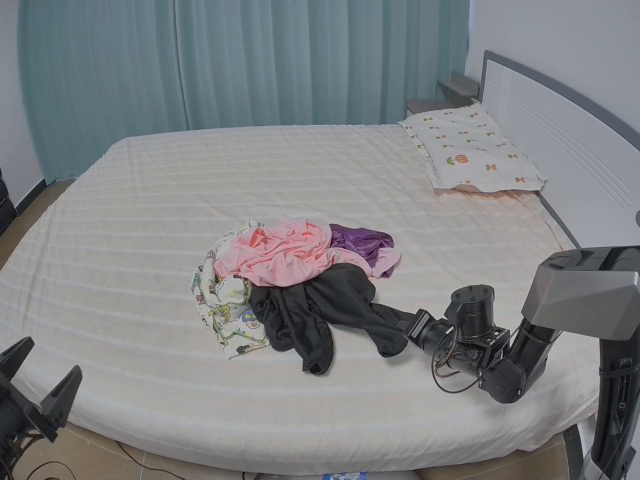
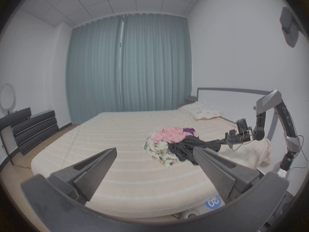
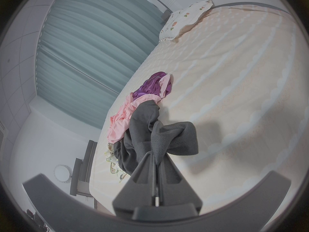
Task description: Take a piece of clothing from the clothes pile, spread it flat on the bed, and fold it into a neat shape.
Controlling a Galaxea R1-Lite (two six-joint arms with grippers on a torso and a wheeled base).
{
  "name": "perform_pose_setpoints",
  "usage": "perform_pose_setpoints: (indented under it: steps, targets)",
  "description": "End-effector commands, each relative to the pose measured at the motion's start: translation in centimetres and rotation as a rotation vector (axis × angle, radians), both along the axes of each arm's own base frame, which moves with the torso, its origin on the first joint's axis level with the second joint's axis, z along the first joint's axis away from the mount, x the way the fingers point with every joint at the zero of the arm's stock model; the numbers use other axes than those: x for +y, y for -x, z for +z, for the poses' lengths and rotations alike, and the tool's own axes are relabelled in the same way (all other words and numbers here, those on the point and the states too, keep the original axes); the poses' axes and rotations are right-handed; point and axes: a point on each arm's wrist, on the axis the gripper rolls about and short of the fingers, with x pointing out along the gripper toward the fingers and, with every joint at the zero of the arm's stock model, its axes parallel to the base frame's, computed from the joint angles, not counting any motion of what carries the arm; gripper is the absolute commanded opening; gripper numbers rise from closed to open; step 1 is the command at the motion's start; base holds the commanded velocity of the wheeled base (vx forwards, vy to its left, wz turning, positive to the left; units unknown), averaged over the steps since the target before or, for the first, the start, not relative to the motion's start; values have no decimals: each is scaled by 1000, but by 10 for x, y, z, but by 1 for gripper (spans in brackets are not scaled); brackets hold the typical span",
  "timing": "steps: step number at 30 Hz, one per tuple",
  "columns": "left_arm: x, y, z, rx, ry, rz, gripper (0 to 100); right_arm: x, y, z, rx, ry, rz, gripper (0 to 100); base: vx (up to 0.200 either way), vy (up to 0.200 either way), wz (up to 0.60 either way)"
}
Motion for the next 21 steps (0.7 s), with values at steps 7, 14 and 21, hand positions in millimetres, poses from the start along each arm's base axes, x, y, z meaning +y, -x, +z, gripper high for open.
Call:
perform_pose_setpoints:
  steps: [7, 14, 21]
  targets:
    - [-53, -105, -44, 452, -32, -230, 100, 2, 3, -5, 4, 0, 15, 0, 0, 0, 0]
    - [-109, -165, -89, 539, 90, -134, 100, 7, 1, -22, -24, 24, 40, 0, 0, 0, 0]
    - [-155, -215, -115, 557, 142, -79, 100, 12, 8, -21, -41, 19, 61, 0, 0, 0, 0]
